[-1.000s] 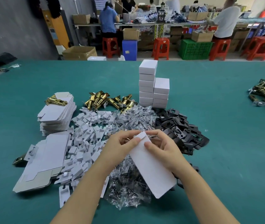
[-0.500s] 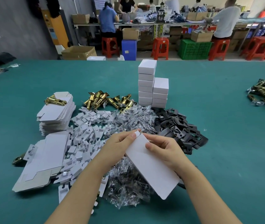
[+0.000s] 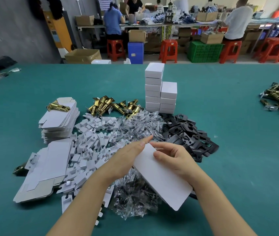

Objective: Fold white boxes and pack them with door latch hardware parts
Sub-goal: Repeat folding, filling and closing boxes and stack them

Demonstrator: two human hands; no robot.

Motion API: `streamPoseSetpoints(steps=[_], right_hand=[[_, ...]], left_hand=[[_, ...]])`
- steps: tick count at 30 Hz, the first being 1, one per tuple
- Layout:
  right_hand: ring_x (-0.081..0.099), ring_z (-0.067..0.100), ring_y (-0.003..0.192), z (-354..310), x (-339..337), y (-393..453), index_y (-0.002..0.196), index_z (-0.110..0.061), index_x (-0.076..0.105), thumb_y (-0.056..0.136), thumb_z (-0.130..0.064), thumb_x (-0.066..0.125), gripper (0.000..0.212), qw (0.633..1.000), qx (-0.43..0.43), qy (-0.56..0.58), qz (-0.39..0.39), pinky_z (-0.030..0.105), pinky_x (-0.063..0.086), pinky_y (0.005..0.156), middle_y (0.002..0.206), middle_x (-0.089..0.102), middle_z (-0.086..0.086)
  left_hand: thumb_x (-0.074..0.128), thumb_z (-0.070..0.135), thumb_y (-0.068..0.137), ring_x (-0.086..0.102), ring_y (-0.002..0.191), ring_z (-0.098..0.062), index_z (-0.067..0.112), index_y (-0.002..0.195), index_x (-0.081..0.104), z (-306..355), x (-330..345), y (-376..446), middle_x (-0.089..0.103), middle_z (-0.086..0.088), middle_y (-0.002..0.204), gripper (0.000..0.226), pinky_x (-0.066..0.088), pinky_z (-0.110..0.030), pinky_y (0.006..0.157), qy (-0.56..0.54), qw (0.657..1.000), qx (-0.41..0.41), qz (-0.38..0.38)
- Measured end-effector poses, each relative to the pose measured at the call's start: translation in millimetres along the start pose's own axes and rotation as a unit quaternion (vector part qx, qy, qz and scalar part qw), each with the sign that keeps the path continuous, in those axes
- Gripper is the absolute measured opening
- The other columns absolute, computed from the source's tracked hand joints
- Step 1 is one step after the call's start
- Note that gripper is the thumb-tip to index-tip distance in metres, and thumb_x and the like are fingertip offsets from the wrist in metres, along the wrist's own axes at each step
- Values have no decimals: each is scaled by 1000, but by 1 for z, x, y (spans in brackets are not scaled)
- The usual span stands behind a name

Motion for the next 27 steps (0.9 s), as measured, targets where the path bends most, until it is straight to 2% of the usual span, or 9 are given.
streamPoseSetpoints(steps=[3, 5, 7, 10, 13, 15, 20, 24, 27], right_hand=[[76, 17, 89, -1, -3, 0, 120, -37, 75, 89, -36, 75, 31, 1000, 8, 1, -6, 26, 58, 70, 112, 78, 4], [76, 19, 90, -2, -6, -1, 120, -35, 76, 90, -32, 74, 31, 1000, 15, 10, -11, 28, 59, 71, 113, 78, 6], [76, 21, 89, -3, -7, -2, 122, -31, 75, 91, -31, 74, 32, 999, 24, 23, -24, 30, 60, 70, 112, 78, 8], [76, 21, 86, -5, -9, -3, 122, -31, 76, 90, -33, 77, 32, 998, 34, 42, -22, 29, 59, 66, 110, 78, 8], [76, 20, 84, -5, -13, -1, 117, -31, 78, 84, -32, 77, 33, 996, 38, 77, 8, 29, 59, 64, 109, 78, 9], [76, 22, 85, -6, -15, -1, 120, -30, 77, 86, -33, 79, 34, 997, 34, 73, 8, 29, 60, 65, 111, 78, 11], [76, 26, 90, -4, -17, -1, 124, -31, 75, 90, -33, 74, 35, 998, 33, 47, 3, 32, 60, 68, 114, 77, 11], [76, 24, 87, -4, -18, 0, 120, -34, 76, 87, -35, 76, 34, 998, 31, 42, 20, 32, 61, 67, 110, 78, 9], [76, 23, 83, -4, -19, -1, 119, -36, 76, 85, -37, 77, 34, 998, 36, 48, 32, 31, 60, 64, 106, 78, 8]], left_hand=[[29, 59, 95, 41, 133, 5, 71, 136, 41, -1, -1, 1, 38, 29, 153, 44, 33, -20, 102, -15, 999, -4, -35], [31, 45, 95, 52, 120, 1, 69, 138, 42, -2, -2, 1, 43, 27, 151, 50, 40, -23, 100, -47, 996, -12, -70], [34, 33, 91, 55, 94, -9, 63, 139, 47, -5, -3, 0, 57, 20, 140, 58, 46, -23, 82, -116, 988, -21, -104], [44, 31, 92, 50, 86, -14, 51, 139, 56, -8, -5, 1, 64, -1, 124, 52, 45, -23, 70, -179, 979, -3, -97], [59, 40, 99, 50, 80, -11, 43, 132, 65, -12, -9, 3, 63, 10, 90, 34, 46, -22, 66, -180, 983, 25, -23], [61, 42, 96, 48, 73, -8, 41, 129, 68, -12, -9, 3, 58, 15, 76, 34, 45, -21, 63, -162, 986, 39, -4], [60, 44, 94, 45, 74, -13, 44, 123, 72, -13, -6, 4, 53, 9, 76, 31, 42, -20, 63, -135, 990, 32, 20], [52, 45, 103, 51, 71, 1, 45, 128, 68, -13, -3, 4, 58, 24, 77, 30, 45, -13, 64, -119, 992, 35, -10], [38, 59, 99, 49, 74, -6, 49, 138, 58, -15, 1, 7, 50, 6, 88, 45, 44, -19, 67, -132, 990, 21, -51]])
Point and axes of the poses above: each hand's wrist, its own y-axis towards the middle knuckle, its own x-axis out of the palm, z = x × y, the point moved 3 cm from there along y, towards the middle knuckle
